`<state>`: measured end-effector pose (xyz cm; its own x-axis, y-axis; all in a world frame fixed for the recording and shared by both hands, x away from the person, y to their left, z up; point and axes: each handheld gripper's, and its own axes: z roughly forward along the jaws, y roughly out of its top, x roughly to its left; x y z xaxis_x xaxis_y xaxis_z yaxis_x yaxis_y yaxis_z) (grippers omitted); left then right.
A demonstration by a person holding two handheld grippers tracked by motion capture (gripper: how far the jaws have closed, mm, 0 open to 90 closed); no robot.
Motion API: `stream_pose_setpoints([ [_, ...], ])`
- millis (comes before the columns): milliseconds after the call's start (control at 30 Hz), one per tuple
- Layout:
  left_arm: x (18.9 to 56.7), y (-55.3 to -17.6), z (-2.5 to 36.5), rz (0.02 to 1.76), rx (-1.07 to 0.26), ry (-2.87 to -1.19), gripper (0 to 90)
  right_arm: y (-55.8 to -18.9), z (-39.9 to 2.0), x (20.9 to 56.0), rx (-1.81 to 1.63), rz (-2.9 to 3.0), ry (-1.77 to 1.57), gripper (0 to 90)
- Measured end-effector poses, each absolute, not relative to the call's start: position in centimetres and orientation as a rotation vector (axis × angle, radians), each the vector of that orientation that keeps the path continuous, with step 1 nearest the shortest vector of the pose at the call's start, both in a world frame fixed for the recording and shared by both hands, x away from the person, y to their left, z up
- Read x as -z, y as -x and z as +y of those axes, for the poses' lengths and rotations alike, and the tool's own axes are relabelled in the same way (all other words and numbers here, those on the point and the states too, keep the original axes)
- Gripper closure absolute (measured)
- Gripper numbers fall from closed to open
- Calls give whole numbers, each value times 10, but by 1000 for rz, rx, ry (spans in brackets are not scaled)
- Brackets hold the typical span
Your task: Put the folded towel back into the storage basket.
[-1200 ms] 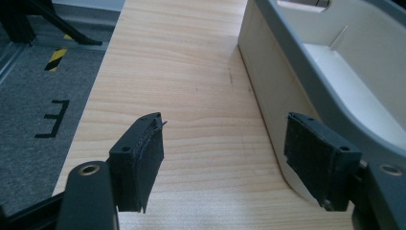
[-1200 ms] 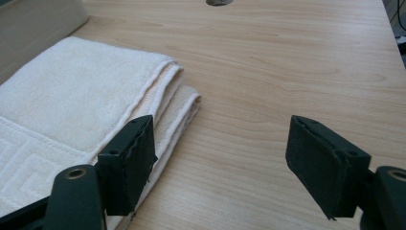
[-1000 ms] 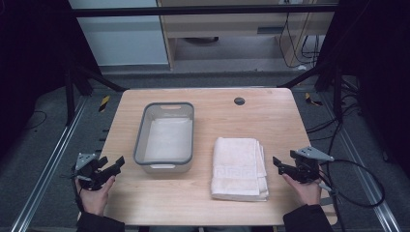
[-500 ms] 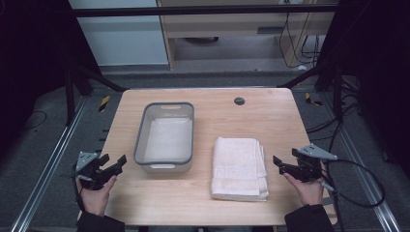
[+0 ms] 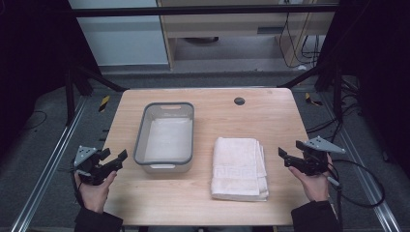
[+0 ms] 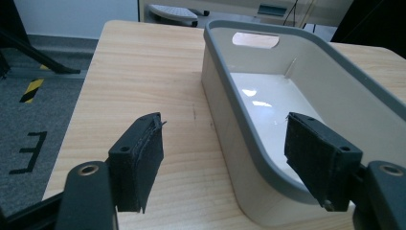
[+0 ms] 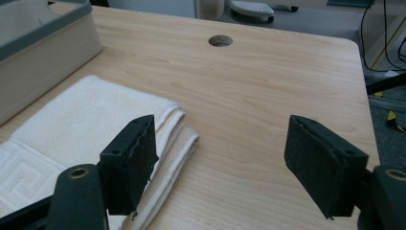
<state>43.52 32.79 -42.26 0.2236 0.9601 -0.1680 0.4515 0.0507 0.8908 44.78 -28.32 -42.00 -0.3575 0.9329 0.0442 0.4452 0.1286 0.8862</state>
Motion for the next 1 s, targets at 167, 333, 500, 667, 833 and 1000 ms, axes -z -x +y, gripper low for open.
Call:
stream_pose_setpoints([
  [167, 415, -436, 325, 1353, -688, -1557, 292, -449, -283, 409, -1204, 1866, -1304, 270],
  [333, 404, -438, 318, 1319, -687, -1543, 314, -449, -287, 399, -1251, 1851, -1306, 270],
  [500, 395, -442, 306, 1279, -684, -1550, 330, -453, -289, 393, -1260, 1847, -1309, 271],
  [667, 388, -445, 292, 1241, -681, -1567, 337, -458, -285, 388, -1265, 1858, -1297, 273],
  [833, 384, -448, 274, 1202, -677, -1592, 337, -463, -280, 386, -1262, 1873, -1286, 286],
  [1000, 382, -450, 256, 1173, -674, -1622, 347, -470, -271, 384, -1261, 1898, -1259, 303],
])
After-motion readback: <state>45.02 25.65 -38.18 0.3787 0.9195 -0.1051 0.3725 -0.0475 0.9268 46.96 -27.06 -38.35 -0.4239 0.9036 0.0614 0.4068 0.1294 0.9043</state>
